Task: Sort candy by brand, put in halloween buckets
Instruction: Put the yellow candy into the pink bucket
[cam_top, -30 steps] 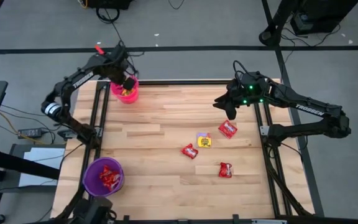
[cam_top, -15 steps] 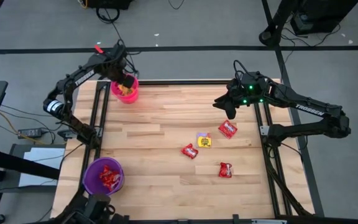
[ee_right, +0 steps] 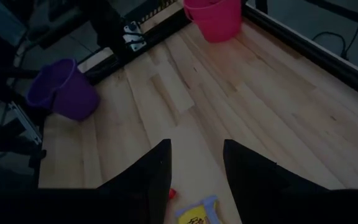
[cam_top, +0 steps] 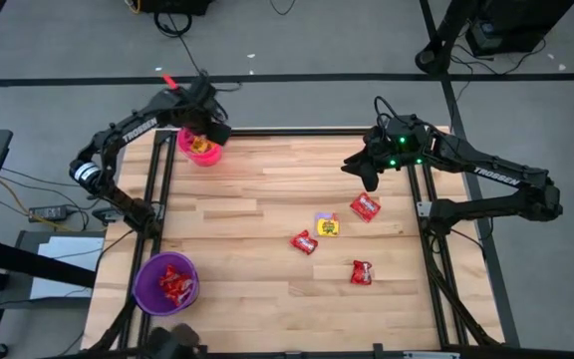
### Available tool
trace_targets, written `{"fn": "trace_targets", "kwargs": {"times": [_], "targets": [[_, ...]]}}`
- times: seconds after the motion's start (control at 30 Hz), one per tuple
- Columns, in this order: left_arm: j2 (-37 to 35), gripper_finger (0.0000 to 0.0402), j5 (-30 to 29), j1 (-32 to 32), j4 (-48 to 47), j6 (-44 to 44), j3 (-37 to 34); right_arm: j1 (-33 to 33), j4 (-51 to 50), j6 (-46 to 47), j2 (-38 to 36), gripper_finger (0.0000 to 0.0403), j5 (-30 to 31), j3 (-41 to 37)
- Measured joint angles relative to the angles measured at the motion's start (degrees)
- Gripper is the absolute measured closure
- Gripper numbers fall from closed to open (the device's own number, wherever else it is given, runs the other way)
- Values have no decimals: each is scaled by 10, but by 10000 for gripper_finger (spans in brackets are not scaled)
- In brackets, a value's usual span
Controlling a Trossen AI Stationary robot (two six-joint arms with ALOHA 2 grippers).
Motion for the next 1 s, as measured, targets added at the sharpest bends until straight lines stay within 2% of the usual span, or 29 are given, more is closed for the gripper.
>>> {"fn": "trace_targets", "kwargs": {"times": [0.23, 0.37, 0.47, 0.57, 0.73, 1.0], "targets": [[0, 273, 0, -149, 30, -45, 0, -1, -3, 2, 0, 244, -4, 0], [0, 273, 0, -219, 44, -98, 0, 14, -49, 4, 10, 244, 12, -3], [0, 273, 0, -267, 81, -138, 0, 28, -55, 8, 28, 244, 37, -39], [0, 273, 0, -311, 119, -170, 0, 42, -15, 40, 51, 244, 58, -83], [0, 273, -1, -368, 185, -225, 0, 58, 44, 110, 91, 244, 87, -147], [0, 273, -5, -415, 243, -259, 0, 127, 109, 147, 157, 244, 69, -192]]}}
